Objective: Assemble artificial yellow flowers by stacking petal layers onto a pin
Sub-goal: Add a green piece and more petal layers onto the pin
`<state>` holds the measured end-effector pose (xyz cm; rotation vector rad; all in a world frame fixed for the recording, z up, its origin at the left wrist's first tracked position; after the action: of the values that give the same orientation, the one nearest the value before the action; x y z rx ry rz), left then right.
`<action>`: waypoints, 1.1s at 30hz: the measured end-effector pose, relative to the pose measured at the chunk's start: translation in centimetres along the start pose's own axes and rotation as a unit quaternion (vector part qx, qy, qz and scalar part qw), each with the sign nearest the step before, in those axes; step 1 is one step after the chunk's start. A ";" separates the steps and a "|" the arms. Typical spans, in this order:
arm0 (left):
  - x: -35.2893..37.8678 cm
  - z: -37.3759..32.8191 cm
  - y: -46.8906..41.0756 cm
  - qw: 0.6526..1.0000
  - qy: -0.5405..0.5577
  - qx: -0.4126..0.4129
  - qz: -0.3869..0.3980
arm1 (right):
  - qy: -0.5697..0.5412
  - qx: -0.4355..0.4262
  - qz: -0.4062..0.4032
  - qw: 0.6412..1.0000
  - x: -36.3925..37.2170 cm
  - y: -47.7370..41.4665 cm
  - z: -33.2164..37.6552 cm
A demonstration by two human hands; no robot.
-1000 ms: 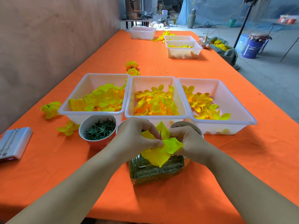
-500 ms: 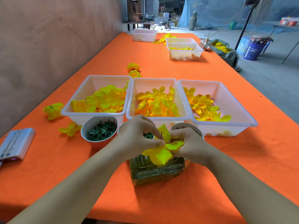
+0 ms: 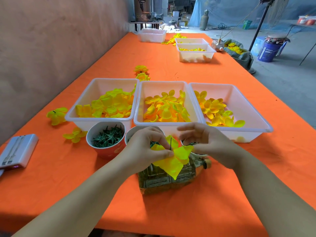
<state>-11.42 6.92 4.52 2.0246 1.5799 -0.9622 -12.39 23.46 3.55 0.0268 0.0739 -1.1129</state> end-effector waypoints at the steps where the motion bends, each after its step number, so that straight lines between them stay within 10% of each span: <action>1: 0.0 0.2 0.0 1.000 0.001 -0.002 -0.003 | 0.031 -0.020 -0.064 0.997 -1.4 0.2 0.4; 3: 0.1 0.5 0.0 1.000 0.006 -0.006 -0.006 | 0.096 -0.110 -0.195 0.970 -3.0 1.3 2.7; 6: 0.1 0.5 0.0 1.000 0.008 -0.003 -0.011 | 0.164 -0.212 -0.162 0.950 -0.1 2.3 5.1; 28: 0.1 1.8 -0.1 0.980 0.165 -0.024 0.113 | 0.019 -0.018 0.037 0.999 3.3 -0.7 -0.3; 33: -11.2 7.7 -6.2 0.972 -0.056 -0.087 -0.209 | 0.072 -0.037 0.045 0.996 3.4 -1.4 0.1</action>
<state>-20.87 -4.17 7.97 1.5211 1.9944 -1.0185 -12.11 19.77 3.44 0.0445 0.2403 -1.0160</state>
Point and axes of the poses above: each hand's wrist, its own y-axis away from the middle knuckle, its own x-axis out of the palm, z = x × y, the point moved 9 cm from there along -y, towards the middle knuckle, and after that the axes turned 10 degrees about -y, right-handed, at the moved point
